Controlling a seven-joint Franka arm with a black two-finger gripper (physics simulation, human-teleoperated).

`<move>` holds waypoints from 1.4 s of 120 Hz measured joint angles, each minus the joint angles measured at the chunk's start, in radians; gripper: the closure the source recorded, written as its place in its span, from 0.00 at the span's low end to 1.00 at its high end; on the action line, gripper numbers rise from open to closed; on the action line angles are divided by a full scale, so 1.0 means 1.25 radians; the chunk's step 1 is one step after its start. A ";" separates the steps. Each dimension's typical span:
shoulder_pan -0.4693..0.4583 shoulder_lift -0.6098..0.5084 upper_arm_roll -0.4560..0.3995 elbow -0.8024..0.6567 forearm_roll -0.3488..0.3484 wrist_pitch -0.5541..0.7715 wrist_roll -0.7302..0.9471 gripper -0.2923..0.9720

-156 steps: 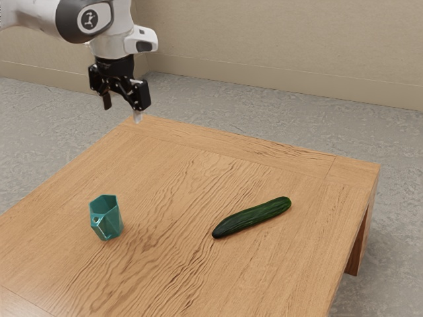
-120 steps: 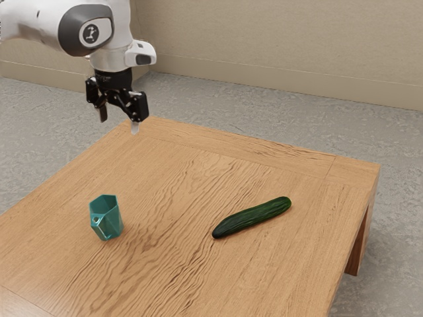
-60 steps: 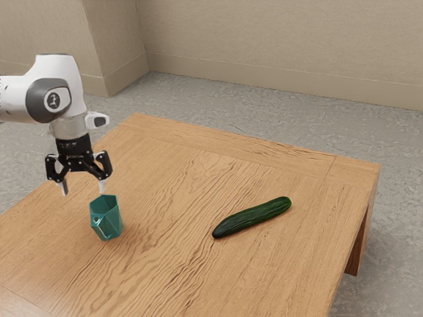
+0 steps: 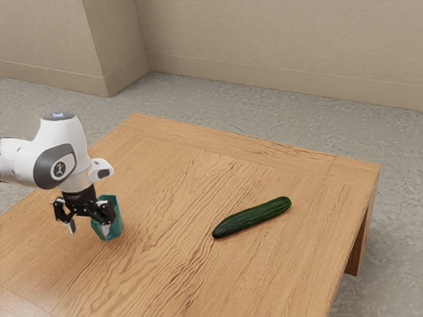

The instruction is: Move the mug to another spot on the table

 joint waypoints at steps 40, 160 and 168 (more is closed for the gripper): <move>0.002 0.055 0.000 -0.012 -0.023 0.149 0.040 0.23; 0.004 0.014 -0.003 0.057 0.057 0.139 0.039 0.77; 0.003 0.012 -0.004 0.074 0.074 0.133 0.036 0.80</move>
